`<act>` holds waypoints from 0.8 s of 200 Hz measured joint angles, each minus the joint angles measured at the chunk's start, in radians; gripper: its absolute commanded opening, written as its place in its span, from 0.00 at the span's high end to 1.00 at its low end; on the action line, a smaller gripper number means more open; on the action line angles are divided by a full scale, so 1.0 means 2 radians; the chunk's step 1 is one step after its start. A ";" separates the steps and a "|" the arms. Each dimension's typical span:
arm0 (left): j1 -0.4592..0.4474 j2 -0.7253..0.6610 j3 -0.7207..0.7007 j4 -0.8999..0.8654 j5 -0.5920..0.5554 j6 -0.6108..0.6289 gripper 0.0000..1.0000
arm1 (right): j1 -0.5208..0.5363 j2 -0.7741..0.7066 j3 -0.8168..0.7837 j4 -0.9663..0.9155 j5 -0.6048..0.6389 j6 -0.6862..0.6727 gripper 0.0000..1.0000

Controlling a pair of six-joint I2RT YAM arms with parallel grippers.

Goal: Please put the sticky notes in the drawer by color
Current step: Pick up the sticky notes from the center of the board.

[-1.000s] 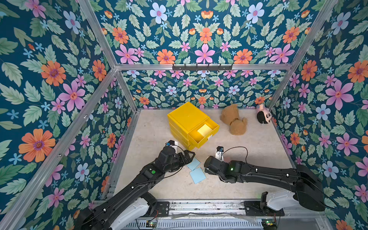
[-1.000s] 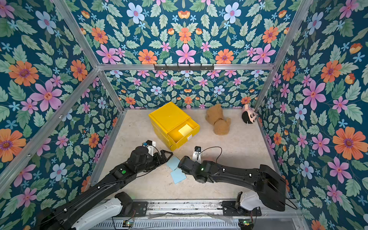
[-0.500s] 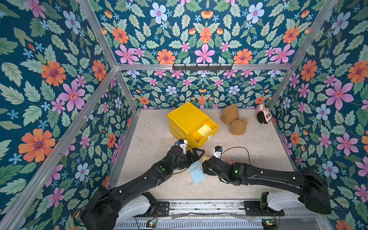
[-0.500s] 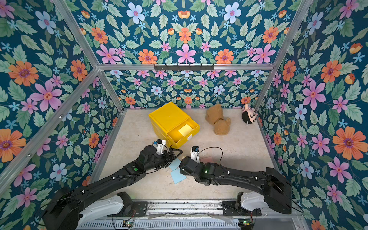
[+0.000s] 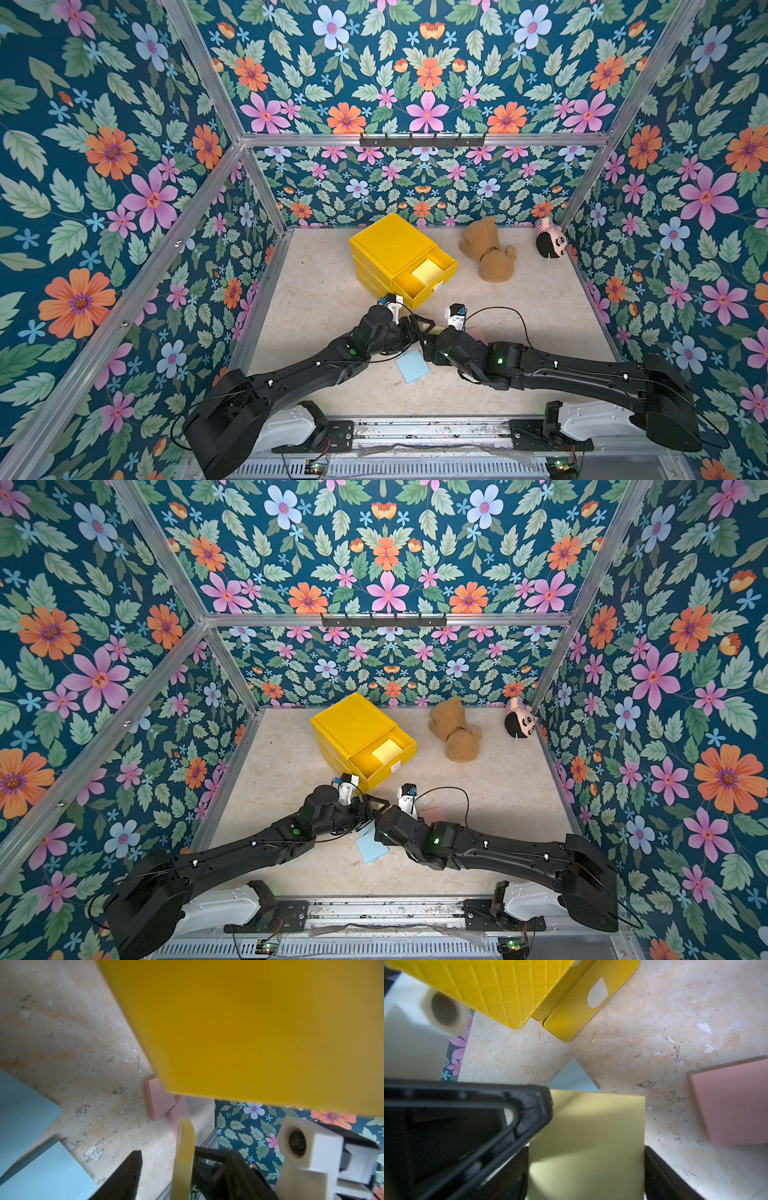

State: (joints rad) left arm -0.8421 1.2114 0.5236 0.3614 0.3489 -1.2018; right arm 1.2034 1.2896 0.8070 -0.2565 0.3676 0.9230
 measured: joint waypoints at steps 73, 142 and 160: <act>-0.002 0.001 0.000 0.013 0.007 -0.001 0.73 | 0.000 -0.007 -0.001 -0.002 0.000 0.000 0.17; -0.002 -0.009 0.001 0.003 0.007 0.010 1.00 | 0.000 -0.022 -0.009 0.004 -0.002 0.001 0.17; -0.002 -0.012 0.002 0.002 0.007 0.010 1.00 | 0.000 -0.026 -0.012 0.010 -0.004 0.001 0.14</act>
State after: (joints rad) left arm -0.8455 1.1877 0.5278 0.3649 0.3630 -1.1816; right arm 1.2041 1.2373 0.7837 -0.2371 0.3599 0.9245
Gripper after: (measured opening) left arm 0.144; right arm 0.832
